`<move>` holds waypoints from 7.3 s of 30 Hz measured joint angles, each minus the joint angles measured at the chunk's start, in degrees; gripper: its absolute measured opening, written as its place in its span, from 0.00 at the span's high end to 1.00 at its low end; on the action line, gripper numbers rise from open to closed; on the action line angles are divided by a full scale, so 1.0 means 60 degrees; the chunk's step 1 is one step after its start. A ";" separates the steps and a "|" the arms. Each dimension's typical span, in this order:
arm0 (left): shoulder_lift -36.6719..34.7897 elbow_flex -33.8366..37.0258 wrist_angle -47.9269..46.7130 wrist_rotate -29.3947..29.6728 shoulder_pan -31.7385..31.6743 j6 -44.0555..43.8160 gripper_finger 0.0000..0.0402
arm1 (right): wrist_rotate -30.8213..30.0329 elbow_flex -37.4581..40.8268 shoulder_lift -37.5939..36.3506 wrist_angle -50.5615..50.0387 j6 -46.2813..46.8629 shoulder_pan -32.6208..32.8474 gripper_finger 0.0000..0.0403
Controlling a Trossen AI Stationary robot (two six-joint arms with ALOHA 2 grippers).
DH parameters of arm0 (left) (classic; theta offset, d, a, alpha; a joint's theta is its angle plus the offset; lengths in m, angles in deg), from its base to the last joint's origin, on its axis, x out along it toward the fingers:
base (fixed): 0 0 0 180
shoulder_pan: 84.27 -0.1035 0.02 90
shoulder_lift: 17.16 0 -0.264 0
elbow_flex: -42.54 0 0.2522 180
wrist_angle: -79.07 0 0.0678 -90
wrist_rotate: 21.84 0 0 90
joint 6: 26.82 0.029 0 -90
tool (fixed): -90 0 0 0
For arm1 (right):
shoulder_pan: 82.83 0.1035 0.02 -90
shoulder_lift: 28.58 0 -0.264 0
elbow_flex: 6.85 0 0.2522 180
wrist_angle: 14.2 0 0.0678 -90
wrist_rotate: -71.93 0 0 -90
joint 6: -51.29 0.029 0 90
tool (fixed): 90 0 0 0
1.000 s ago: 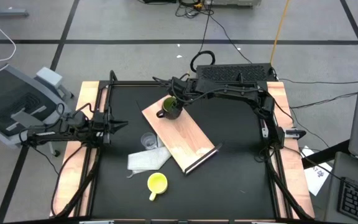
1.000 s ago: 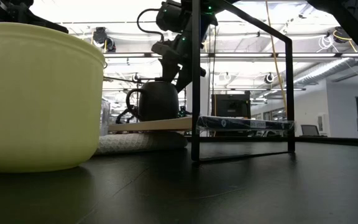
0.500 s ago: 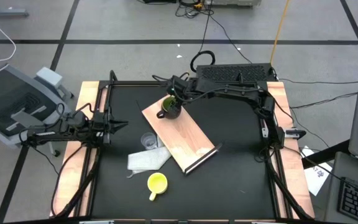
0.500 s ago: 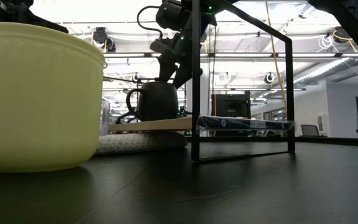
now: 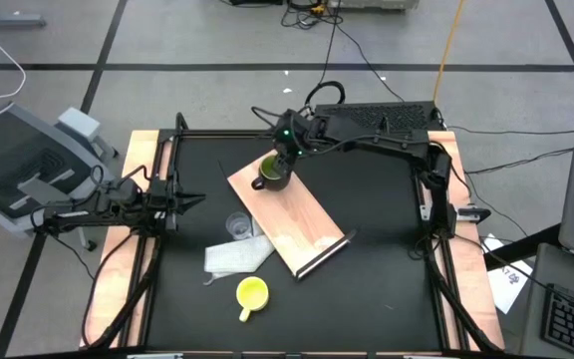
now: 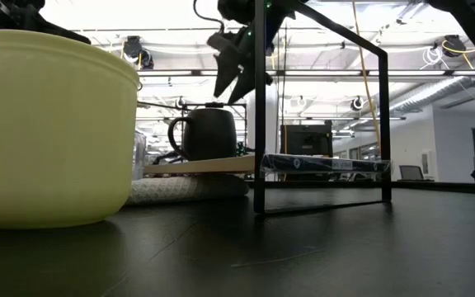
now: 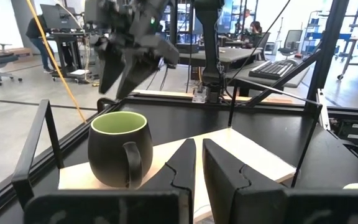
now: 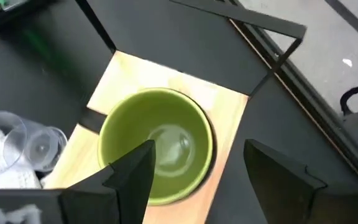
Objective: Stack small to large cups/mugs on shelf
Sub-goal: Put the yellow mug on the shelf
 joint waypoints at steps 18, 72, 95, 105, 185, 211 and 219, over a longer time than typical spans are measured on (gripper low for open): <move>0.0000 0.0004 0.0120 0.0195 0.0000 0.0004 0.92 | -0.0007 0.0628 -0.2692 -0.2245 -0.0814 0.0499 0.56; 0.0000 0.0004 0.0174 0.0688 0.0000 -0.0804 0.95 | 0.2430 1.0841 -0.9037 0.7974 -0.0724 0.1704 0.99; 0.0000 0.0004 0.0277 0.0673 -0.0003 -0.0842 0.98 | 0.2524 1.2398 -0.9040 0.9034 -0.0032 0.1730 0.98; 0.0000 0.0004 0.0448 0.0623 -0.0001 -0.0269 0.99 | 0.2660 1.2447 -0.9392 0.9434 -0.0719 0.2786 0.99; -0.0002 0.0004 0.0146 0.0408 0.0000 0.0281 0.99 | -0.0761 1.7438 -1.0301 1.5278 -0.1929 0.6490 1.00; 0.0181 0.0004 0.0119 0.1721 -0.0003 0.0499 0.96 | -0.3767 1.8699 -1.0155 1.6798 -0.1419 0.9666 1.00; 0.0663 0.0004 0.0149 0.1284 0.0000 0.0365 0.99 | -0.3745 1.8717 -0.9903 1.6780 -0.1587 0.9791 1.00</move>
